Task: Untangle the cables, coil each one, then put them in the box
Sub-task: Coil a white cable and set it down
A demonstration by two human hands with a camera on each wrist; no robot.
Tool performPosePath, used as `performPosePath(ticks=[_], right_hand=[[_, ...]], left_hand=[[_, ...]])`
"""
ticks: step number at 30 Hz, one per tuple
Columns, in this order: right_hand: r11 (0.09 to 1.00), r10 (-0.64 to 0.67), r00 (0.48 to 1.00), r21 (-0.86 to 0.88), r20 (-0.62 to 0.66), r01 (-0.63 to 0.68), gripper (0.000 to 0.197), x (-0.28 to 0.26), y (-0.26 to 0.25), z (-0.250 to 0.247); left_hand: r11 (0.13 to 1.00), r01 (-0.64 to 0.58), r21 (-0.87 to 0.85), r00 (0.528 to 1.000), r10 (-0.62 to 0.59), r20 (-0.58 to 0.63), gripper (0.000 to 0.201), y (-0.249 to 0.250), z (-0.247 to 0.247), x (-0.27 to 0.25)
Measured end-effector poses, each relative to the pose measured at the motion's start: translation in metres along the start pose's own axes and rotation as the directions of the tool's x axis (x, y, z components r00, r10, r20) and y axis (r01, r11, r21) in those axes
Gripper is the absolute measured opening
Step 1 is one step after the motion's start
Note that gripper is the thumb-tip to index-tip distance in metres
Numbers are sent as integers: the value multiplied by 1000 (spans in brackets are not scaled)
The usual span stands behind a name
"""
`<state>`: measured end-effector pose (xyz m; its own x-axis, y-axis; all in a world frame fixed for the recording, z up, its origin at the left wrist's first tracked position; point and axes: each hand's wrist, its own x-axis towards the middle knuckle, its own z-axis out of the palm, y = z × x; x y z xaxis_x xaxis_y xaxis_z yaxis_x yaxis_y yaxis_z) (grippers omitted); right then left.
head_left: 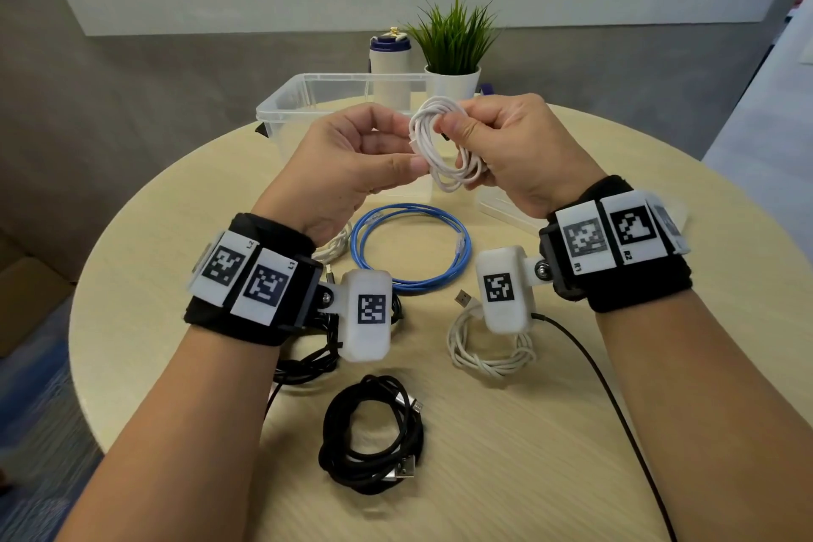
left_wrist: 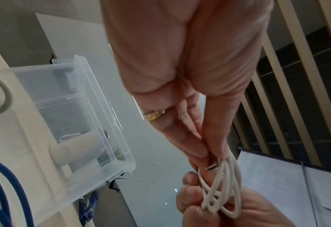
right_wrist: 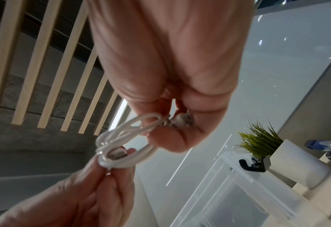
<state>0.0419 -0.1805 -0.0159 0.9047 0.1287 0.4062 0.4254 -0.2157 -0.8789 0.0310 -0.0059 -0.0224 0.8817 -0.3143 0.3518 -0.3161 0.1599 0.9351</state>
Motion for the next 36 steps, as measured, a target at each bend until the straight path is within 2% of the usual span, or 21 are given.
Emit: performPosePath(ticks=[5, 11, 15, 23, 36], right_hand=[[1000, -26, 998, -17, -58, 25, 17, 1, 0, 3], [1000, 10, 998, 2, -58, -10, 11, 1, 2, 4], [1000, 9, 997, 0, -79, -9, 16, 1, 2, 4], [1000, 10, 997, 6, -73, -10, 15, 1, 1, 5], [998, 48, 999, 27, -15, -48, 16, -3, -2, 6]], left_hand=[[997, -43, 57, 996, 47, -74, 37, 2, 5, 0], [994, -40, 103, 994, 50, -101, 37, 1, 5, 1], [993, -62, 104, 992, 73, -107, 37, 2, 7, 0], [979, -116, 170, 968, 149, -202, 32, -1, 11, 2], [972, -106, 209, 973, 145, -181, 24, -1, 9, 3]])
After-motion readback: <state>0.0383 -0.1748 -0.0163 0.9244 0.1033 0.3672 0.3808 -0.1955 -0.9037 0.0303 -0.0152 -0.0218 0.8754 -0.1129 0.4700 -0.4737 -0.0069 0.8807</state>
